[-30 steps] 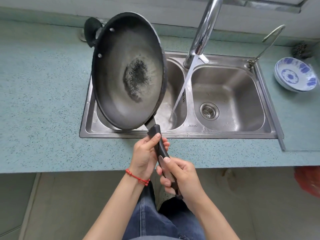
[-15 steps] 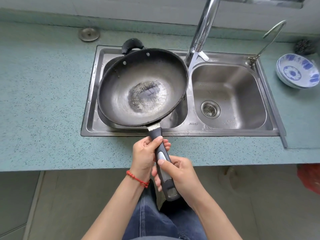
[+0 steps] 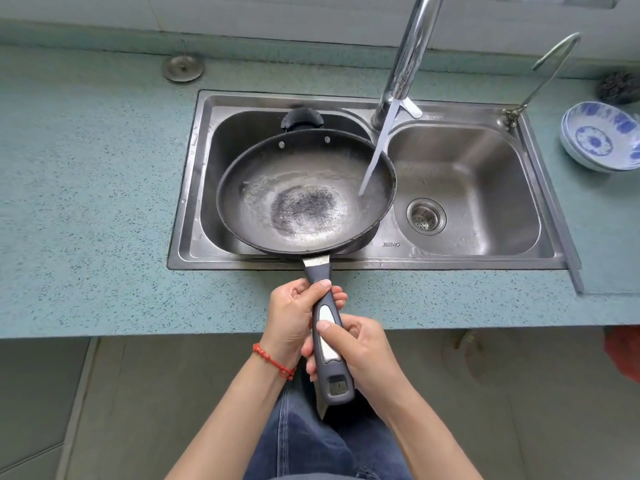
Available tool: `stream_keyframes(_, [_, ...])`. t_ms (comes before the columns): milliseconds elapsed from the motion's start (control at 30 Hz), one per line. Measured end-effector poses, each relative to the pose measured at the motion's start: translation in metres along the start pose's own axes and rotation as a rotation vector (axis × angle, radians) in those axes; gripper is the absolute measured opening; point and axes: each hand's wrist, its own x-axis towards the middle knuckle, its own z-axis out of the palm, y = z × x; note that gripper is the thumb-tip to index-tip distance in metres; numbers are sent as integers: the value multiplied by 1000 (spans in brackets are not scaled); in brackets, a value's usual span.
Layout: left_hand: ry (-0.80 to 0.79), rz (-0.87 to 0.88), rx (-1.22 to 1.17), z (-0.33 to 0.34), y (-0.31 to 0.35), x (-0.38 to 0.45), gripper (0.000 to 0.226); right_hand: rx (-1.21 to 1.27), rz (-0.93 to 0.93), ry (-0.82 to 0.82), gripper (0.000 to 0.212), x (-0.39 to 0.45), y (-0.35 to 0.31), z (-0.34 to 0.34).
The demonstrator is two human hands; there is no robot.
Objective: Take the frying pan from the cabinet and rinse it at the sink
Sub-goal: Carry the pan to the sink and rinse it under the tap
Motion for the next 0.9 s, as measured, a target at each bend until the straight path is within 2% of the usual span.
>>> stream_keyframes(400, [2,-25,10,-6,6,19,17,8,38,75,28,27,2,4])
stream_keyframes(533, [-19,-38,-5,-9,9,24,15,-12,46,67,37,32,-3,2])
stream_keyframes(633, [-33,-46,21,-12,11,29,15,-59,64,72,28,35,-6,3])
stream_keyframes(767, [-36,-81,20,-15,17,36,18,-66,86,75,29,45,-13,3])
stream_keyframes(867, [-17,-109,-10,-17,21,45,18,-65,113,101,18,58,-16,7])
stream_keyframes(900, [-18,-117,-7,-18,21,47,18,-76,126,117,21,62,-16,8])
